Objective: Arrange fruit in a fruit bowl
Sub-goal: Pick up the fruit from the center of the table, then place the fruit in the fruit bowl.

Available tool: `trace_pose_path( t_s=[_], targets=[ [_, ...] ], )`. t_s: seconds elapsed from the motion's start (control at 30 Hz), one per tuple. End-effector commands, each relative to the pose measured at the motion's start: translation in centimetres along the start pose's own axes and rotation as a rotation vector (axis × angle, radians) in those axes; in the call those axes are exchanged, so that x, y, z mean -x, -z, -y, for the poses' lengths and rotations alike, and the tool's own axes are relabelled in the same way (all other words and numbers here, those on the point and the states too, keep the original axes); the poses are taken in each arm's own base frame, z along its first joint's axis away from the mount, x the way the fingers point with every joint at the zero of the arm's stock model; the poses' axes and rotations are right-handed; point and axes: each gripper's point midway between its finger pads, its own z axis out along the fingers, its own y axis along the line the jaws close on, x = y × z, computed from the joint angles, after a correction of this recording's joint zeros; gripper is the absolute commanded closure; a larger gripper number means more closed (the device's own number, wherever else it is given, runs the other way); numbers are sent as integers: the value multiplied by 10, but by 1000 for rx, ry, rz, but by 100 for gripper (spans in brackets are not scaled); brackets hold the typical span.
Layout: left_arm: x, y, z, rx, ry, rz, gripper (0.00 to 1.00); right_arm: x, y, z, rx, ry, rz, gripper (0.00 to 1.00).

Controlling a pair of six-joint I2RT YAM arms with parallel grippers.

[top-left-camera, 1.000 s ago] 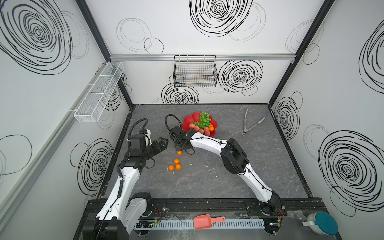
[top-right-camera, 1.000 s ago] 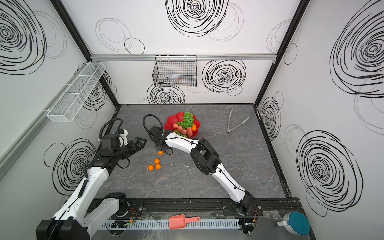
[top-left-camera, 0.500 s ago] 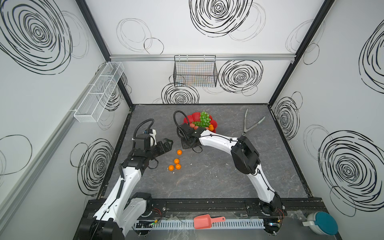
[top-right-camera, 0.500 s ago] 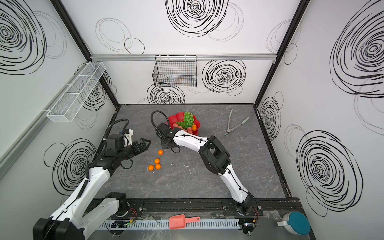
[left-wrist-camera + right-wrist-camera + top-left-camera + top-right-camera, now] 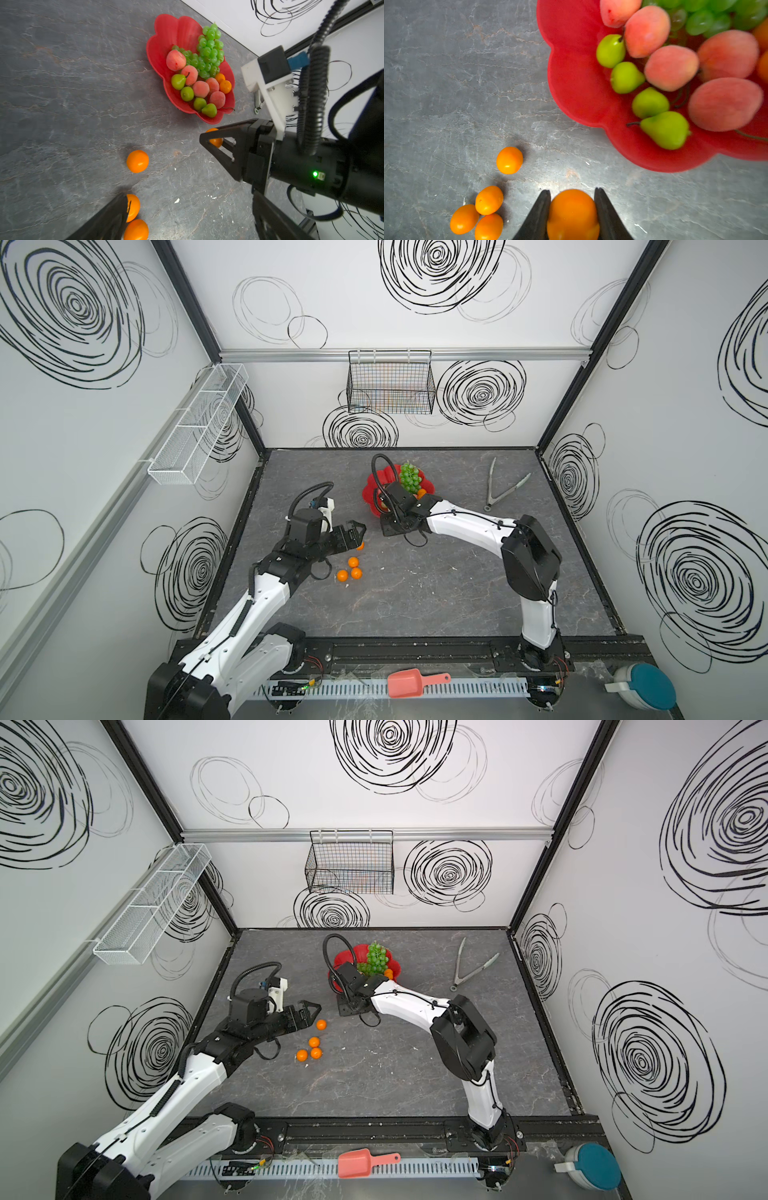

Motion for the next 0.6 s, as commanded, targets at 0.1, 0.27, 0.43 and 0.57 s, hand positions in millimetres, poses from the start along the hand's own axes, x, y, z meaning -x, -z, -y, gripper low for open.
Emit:
trace_pose_path(
  t_s=[0.1,0.27,0.43,0.57],
  targets=[
    [17,-3,39,-103,-34,75,4,18,27,34,-12,-66,66,67],
    [10,-8,55,-143,-61,64,4,25,36,60,-37,-102,86,67],
    [6,-15,65,-167,-74,57,4,33,41,81,-61,-127,100,67],
    [8,-19,71,-184,-81,61,4,40,42,92,-72,-138,107,67]
  ],
)
